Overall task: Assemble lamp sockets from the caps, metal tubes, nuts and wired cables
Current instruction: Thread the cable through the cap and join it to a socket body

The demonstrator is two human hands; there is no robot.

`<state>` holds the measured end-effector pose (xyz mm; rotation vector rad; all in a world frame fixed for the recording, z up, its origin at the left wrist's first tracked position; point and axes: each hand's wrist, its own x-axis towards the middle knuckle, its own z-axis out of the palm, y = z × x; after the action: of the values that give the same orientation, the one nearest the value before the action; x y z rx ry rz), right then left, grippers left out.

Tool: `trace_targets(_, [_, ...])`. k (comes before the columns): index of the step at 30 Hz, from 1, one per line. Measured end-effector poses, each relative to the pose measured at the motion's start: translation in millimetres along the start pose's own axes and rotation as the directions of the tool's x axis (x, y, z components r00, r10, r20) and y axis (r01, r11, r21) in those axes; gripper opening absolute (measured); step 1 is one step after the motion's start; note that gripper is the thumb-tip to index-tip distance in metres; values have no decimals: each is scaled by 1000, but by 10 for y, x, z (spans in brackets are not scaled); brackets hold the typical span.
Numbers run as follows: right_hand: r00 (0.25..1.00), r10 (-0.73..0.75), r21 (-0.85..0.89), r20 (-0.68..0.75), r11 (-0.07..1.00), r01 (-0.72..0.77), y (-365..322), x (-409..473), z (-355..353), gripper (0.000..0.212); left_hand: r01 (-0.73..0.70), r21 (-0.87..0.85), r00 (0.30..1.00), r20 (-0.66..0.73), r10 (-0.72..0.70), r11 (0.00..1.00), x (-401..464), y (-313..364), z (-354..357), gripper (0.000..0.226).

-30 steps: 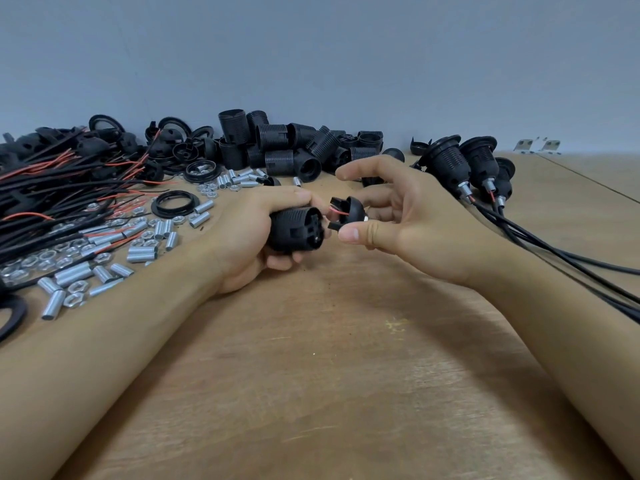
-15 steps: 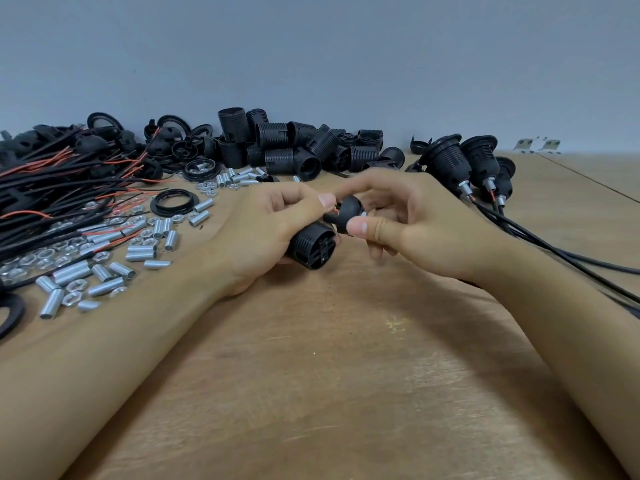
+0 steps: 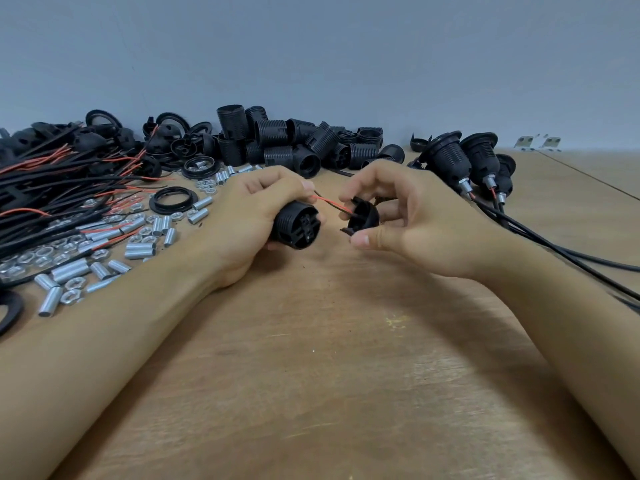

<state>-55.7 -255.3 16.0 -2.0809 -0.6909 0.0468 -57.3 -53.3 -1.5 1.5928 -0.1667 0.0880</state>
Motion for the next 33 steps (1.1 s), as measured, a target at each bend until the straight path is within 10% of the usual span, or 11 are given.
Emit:
trace_targets(6, [998, 60, 96, 25, 993, -62, -27, -9, 105, 5, -52, -33, 996, 71, 54, 998, -13, -7, 7, 24])
trace_targets(16, [965, -47, 268, -257, 956, 118, 10, 50, 165, 10, 91, -143, 990, 122, -74, 986, -25, 14, 30, 24])
trace_targets(24, [988, -52, 258, -146, 962, 89, -49, 12, 178, 22, 78, -187, 969, 246, -30, 979, -33, 44, 12, 26])
trace_targets(33, [967, 11, 217, -255, 975, 46, -2, 57, 249, 21, 20, -83, 998, 53, -16, 996, -11, 1, 64, 15])
